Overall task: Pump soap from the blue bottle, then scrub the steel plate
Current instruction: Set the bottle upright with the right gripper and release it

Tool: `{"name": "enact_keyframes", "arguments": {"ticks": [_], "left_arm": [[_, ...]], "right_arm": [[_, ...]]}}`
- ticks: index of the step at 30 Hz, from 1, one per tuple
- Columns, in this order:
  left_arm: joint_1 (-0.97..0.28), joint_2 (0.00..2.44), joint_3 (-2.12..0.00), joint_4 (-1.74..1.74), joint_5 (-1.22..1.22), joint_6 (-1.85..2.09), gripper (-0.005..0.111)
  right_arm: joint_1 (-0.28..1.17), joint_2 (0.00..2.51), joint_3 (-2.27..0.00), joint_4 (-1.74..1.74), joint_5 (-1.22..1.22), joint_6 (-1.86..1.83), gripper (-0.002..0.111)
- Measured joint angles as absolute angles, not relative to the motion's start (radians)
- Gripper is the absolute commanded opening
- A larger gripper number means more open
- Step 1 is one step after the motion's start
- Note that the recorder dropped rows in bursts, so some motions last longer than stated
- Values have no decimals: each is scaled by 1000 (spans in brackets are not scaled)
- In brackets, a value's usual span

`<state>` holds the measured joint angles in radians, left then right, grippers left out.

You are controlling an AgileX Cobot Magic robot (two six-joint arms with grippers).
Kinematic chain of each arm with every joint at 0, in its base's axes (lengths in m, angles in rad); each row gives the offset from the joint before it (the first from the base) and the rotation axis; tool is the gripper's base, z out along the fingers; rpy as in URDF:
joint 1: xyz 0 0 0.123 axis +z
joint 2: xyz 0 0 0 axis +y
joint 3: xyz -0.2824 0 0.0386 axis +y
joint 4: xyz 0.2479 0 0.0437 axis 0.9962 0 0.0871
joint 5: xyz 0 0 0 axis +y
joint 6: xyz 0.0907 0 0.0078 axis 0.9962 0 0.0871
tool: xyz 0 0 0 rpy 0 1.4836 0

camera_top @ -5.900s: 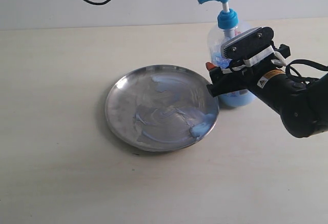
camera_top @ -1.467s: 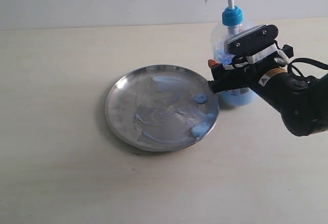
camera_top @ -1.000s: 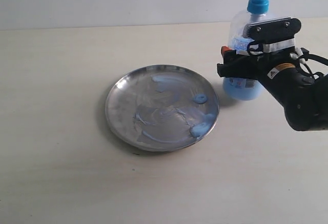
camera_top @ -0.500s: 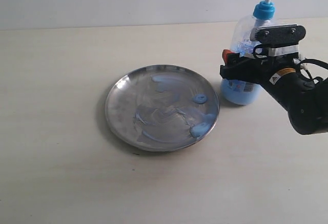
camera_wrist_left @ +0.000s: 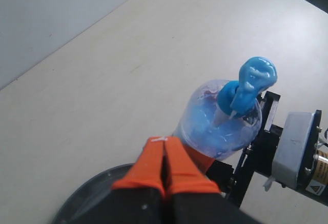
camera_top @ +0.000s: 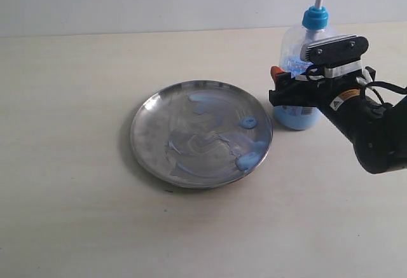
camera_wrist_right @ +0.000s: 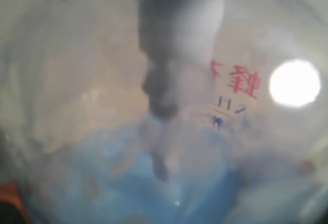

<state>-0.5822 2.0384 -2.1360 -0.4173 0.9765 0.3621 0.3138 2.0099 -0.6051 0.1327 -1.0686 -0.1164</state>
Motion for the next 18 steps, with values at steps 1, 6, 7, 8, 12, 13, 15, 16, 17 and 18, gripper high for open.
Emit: {"name": "enact_keyframes", "arguments": {"ticks": [1, 6, 7, 8, 12, 13, 15, 16, 17, 18], "left_arm": [[-582, 2038, -2136, -417, 976, 362, 0], [-582, 2038, -2136, -417, 976, 362, 0], [-582, 2038, -2136, -417, 976, 362, 0], [-582, 2038, -2136, -417, 976, 362, 0], [-582, 2038, -2136, -417, 976, 362, 0], [-582, 2038, -2136, -417, 978, 362, 0], [-582, 2038, -2136, -417, 981, 362, 0], [-582, 2038, -2136, -417, 987, 362, 0], [-582, 2038, -2136, -417, 991, 362, 0], [-582, 2038, -2136, -417, 993, 362, 0]], "right_arm": [[314, 2016, -605, 138, -1074, -116, 0], [314, 2035, -606, 166, -1119, -116, 0], [314, 2039, -606, 167, -1126, -114, 0], [314, 2041, -606, 169, -1133, -114, 1], [314, 2059, -607, 171, -1161, -99, 9], [314, 2062, -607, 171, -1170, -93, 13], [314, 2069, -607, 172, -1180, -89, 20], [314, 2071, -609, 172, -1184, -86, 24], [314, 2073, -610, 172, -1188, -86, 29], [314, 2075, -610, 172, -1191, -84, 35]]}}
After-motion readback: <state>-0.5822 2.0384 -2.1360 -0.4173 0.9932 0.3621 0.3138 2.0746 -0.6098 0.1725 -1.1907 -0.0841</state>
